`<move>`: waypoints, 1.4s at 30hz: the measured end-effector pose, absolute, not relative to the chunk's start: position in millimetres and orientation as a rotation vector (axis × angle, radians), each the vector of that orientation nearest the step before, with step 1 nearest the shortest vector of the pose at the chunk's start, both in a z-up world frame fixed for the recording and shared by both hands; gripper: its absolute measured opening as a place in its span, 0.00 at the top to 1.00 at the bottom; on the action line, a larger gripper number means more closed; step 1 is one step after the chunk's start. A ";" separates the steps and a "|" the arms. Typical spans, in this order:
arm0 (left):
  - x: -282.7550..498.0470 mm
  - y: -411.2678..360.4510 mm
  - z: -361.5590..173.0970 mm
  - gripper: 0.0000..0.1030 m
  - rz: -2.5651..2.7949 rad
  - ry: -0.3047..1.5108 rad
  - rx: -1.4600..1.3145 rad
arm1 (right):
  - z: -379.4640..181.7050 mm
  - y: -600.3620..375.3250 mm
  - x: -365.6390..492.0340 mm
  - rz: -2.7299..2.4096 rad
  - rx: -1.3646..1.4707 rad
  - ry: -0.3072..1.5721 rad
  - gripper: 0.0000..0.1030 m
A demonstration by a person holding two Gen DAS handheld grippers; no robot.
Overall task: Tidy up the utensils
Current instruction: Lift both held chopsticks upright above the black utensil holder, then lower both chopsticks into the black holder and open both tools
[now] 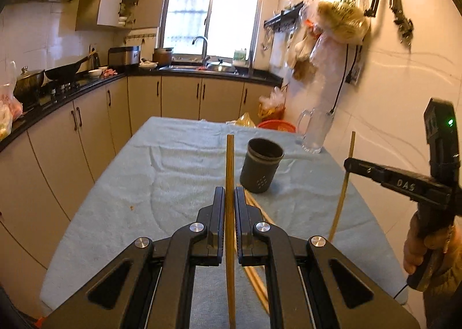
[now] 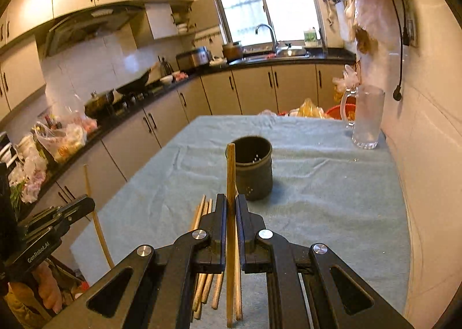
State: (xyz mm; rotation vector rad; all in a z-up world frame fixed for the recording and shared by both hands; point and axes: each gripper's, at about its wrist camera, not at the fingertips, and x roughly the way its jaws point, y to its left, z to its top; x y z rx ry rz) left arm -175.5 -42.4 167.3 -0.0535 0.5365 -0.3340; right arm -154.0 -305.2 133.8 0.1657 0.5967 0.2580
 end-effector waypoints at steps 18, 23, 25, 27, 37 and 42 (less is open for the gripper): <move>-102.3 -82.8 231.2 0.95 -0.480 0.481 -0.073 | 192.7 -328.2 -102.0 0.242 0.258 0.438 0.93; -69.3 -103.1 264.6 0.95 -0.485 0.423 -0.054 | 222.3 -338.0 -80.4 0.235 0.301 0.328 0.93; -57.2 -112.8 275.1 0.95 -0.477 0.396 -0.041 | 230.5 -339.0 -70.2 0.216 0.310 0.285 0.93; -47.2 -121.6 281.1 0.95 -0.471 0.380 -0.031 | 233.0 -338.9 -61.5 0.191 0.309 0.256 0.93; 28.5 -162.1 240.8 0.94 -0.430 0.516 0.004 | 188.3 -349.1 -5.8 0.140 0.358 0.361 0.93; 46.7 -166.3 206.1 0.94 -0.401 0.606 0.018 | 158.2 -348.1 15.2 0.150 0.362 0.468 0.93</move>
